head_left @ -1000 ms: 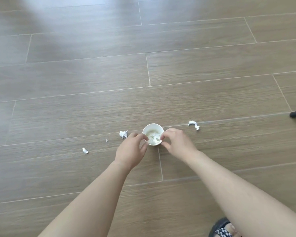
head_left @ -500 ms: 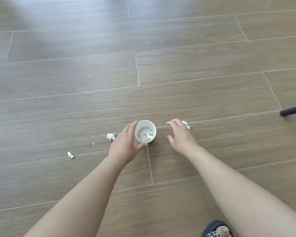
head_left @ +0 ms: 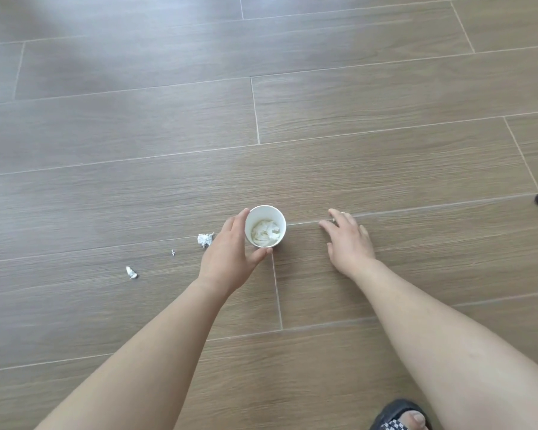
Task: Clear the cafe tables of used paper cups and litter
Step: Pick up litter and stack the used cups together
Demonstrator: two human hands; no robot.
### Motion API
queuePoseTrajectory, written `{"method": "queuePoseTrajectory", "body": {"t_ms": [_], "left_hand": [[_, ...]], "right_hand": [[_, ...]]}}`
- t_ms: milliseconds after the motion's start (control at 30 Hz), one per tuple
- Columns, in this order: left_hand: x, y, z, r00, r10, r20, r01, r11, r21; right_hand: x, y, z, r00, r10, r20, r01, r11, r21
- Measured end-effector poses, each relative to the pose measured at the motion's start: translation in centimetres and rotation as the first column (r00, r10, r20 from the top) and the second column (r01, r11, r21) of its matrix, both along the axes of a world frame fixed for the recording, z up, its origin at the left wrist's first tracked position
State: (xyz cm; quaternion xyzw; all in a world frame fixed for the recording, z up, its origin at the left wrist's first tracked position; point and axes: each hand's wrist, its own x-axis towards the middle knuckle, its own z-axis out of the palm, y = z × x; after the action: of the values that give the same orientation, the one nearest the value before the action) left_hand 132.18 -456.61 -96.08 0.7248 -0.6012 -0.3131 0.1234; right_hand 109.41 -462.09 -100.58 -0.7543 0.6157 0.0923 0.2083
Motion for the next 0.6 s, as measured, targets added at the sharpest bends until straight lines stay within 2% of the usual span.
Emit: {"method": "queuePoseTrajectory", "body": {"t_ms": [167,267,367,500,600], "left_hand": [[0.3,0.1,0.0,1.000,0.008,0.005,-0.008,1.000,0.009],[0.6,0.2,0.2,1.000,0.009,0.001,-0.009,1.000,0.015],[1.1,0.4,0.4,1.000,0.020,0.003,-0.020,1.000,0.020],[2.0,0.5,0.6,0.996,0.081,0.033,-0.082,0.996,0.025],[2.4,0.6,0.7,0.991,0.122,0.049,-0.123,0.992,0.014]], "right_hand": [[0.7,0.1,-0.5,0.993,-0.040,0.112,0.041,0.999,-0.012],[1.3,0.0,-0.2,0.985,-0.080,0.154,0.075,0.996,0.041],[3.1,-0.4,1.4,0.934,-0.145,0.326,0.152,0.988,0.004],[8.6,-1.8,5.9,0.802,-0.003,0.597,0.164,0.963,-0.215],[12.4,-1.3,8.0,0.721,0.110,0.685,0.110,0.957,-0.269]]}}
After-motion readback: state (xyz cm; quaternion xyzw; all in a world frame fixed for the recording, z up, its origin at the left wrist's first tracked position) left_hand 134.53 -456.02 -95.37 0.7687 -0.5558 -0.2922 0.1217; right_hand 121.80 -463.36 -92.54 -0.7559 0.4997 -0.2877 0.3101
